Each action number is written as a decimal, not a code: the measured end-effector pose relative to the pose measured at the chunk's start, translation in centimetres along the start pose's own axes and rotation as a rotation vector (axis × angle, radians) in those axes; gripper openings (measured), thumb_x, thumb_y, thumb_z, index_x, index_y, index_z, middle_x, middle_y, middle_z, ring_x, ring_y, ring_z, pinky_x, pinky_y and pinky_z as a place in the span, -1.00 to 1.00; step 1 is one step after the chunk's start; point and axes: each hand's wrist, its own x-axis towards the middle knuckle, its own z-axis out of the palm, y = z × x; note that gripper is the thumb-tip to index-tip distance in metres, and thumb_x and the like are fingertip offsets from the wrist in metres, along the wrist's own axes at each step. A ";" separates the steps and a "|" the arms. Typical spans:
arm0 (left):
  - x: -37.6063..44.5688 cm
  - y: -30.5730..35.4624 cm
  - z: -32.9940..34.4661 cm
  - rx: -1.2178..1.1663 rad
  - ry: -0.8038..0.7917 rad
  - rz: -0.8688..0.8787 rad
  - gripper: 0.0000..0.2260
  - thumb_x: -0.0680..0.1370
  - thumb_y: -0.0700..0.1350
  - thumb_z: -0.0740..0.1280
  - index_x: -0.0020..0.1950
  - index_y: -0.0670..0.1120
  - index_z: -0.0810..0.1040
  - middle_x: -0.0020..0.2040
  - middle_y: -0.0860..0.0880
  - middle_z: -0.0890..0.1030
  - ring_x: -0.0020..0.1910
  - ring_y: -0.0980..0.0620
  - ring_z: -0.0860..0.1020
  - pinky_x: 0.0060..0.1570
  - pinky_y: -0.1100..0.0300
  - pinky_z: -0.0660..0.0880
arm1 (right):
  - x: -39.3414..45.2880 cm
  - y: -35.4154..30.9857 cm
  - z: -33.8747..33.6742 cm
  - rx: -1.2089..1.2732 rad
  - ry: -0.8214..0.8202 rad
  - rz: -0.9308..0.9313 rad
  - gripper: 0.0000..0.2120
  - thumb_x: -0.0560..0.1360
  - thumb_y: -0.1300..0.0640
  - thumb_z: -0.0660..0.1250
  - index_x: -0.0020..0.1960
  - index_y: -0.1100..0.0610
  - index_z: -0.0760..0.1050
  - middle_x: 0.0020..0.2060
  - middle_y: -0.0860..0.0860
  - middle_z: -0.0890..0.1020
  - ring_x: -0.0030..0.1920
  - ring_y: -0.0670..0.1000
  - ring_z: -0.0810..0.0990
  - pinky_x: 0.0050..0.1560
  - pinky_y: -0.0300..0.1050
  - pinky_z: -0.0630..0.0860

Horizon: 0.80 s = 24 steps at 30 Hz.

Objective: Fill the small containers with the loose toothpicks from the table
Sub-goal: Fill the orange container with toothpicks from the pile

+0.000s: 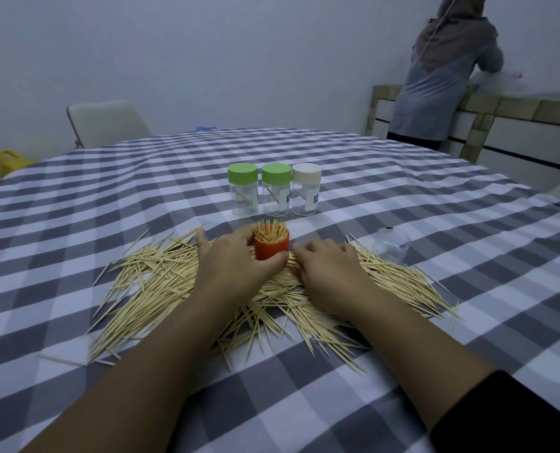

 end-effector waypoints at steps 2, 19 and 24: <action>0.0 0.0 -0.1 0.012 -0.004 -0.003 -0.51 0.47 0.20 0.34 0.35 0.04 0.44 0.17 0.06 0.60 0.29 0.07 0.42 0.48 -0.07 -0.23 | 0.0 -0.2 -0.1 -0.037 0.007 -0.008 -0.65 0.60 0.01 0.11 0.37 0.02 0.34 0.23 0.04 0.42 0.29 0.08 0.30 0.32 0.09 0.16; 0.0 -0.2 -0.1 0.001 -0.012 -0.002 -0.51 0.47 0.20 0.34 0.35 0.05 0.43 0.16 0.07 0.60 0.29 0.08 0.42 0.46 -0.06 -0.27 | -0.7 1.6 -1.4 0.146 0.203 0.210 -0.79 0.60 0.19 0.06 0.08 0.01 0.43 -0.10 -0.01 0.60 -0.10 0.04 0.43 0.11 0.02 0.20; -0.2 0.0 0.1 -0.051 -0.068 0.066 -0.54 0.46 0.16 0.38 0.32 0.08 0.45 0.15 0.12 0.59 0.18 0.22 0.36 0.44 -0.02 -0.30 | -0.8 1.3 -2.0 0.959 0.172 0.220 -0.82 0.62 0.09 0.14 -0.03 0.03 0.51 -0.10 -0.05 0.65 0.02 -0.01 0.57 0.05 -0.07 0.44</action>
